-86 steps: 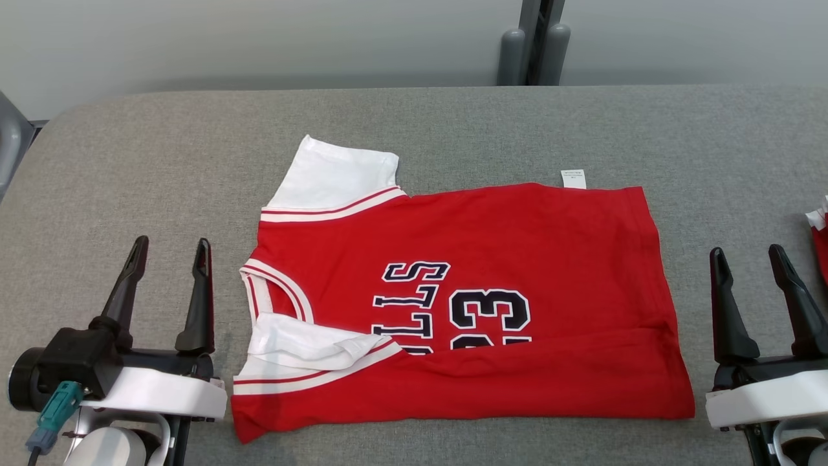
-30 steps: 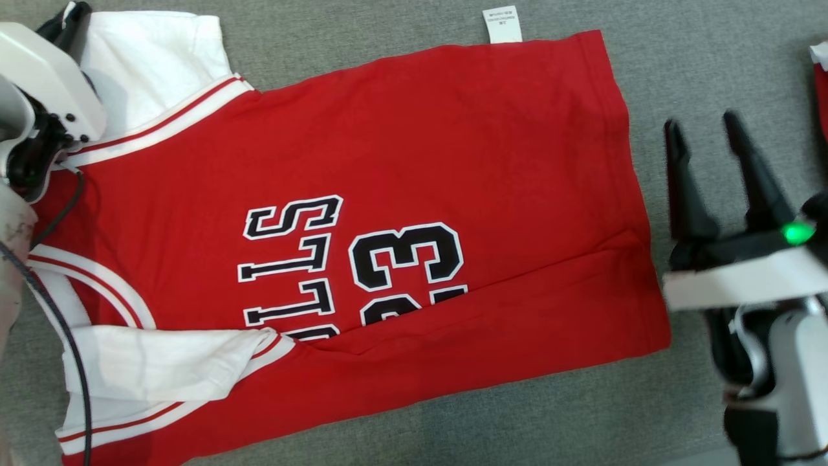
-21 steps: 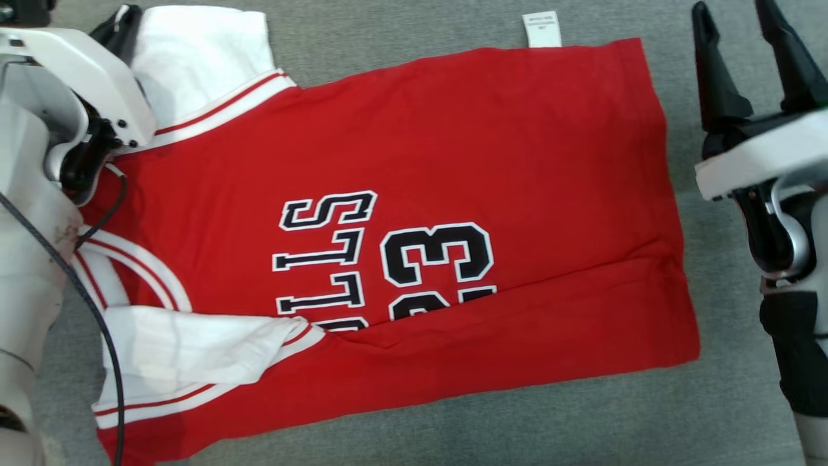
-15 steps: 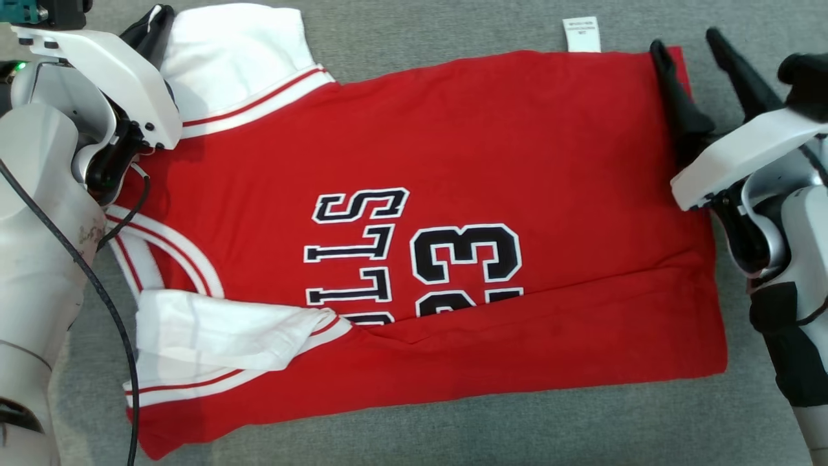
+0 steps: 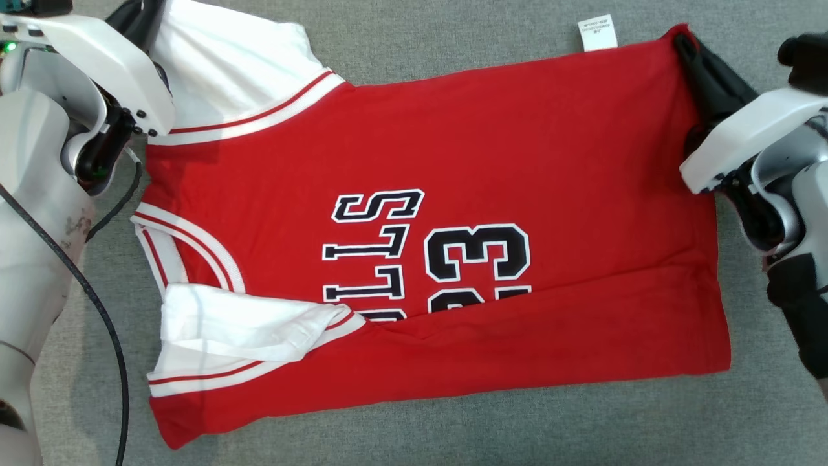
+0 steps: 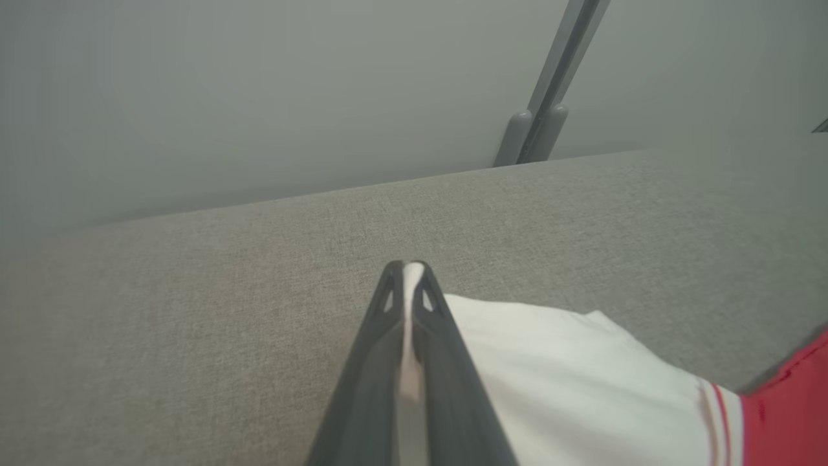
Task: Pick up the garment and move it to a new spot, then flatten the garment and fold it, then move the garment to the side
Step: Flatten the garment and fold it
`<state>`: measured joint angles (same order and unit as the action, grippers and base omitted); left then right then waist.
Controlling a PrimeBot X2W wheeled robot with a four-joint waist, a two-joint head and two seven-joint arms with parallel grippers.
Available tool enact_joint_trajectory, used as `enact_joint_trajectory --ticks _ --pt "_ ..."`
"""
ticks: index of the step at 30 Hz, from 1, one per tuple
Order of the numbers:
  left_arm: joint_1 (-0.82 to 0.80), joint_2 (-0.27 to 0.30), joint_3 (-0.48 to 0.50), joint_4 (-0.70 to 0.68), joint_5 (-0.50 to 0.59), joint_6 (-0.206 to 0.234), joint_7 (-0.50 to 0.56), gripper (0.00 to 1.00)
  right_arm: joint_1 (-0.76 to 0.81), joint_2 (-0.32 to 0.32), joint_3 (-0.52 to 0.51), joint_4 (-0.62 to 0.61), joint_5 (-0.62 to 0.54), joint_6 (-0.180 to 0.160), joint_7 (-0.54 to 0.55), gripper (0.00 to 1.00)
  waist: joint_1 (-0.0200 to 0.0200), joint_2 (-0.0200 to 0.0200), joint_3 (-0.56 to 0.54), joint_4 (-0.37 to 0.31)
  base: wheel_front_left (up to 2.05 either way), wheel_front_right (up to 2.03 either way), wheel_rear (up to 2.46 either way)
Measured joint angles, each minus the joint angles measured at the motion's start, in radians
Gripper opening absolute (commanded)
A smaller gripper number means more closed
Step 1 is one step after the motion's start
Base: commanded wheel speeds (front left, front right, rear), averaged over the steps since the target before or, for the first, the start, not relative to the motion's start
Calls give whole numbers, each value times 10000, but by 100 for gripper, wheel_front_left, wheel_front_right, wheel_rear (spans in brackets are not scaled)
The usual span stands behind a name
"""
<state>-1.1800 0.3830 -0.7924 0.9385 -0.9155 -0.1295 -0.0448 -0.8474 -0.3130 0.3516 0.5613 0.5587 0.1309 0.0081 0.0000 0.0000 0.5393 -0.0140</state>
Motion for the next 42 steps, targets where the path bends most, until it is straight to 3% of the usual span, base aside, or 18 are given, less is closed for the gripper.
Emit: enact_joint_trajectory --ticks 13,21,24,30,35,38,42 --pt "-70 288 -125 -1085 -1116 0 -516 0 -513 -401 458 345 466 0 -192 0 0 0 -471 184 0 0 0" --pt "1868 1538 -144 -3703 -1453 84 -1624 0 1211 -1085 537 -968 468 0 -748 0 0 0 -830 323 0 0 0" --pt "2986 2075 -46 -5265 -1476 527 -1825 0 2080 -1133 207 -1672 382 0 -805 0 0 0 -955 409 0 0 0" --pt "5469 3097 439 -8725 -1929 1893 -2027 0 3786 -913 -788 -2823 151 0 -468 0 0 0 -1155 535 0 0 0" --pt "7310 3764 715 -10552 -2192 2922 -2092 0 4899 -485 -1546 -3597 -35 0 -73 0 0 0 -1314 543 0 0 0" --pt "8153 3858 819 -11208 -2476 3233 -2111 0 5427 -240 -1898 -3848 -150 0 115 0 0 0 -1395 534 0 0 0" --pt "8855 3829 794 -11363 -2778 3331 -2115 0 5875 109 -2314 -3971 -245 0 272 0 0 0 -1441 564 0 0 0"
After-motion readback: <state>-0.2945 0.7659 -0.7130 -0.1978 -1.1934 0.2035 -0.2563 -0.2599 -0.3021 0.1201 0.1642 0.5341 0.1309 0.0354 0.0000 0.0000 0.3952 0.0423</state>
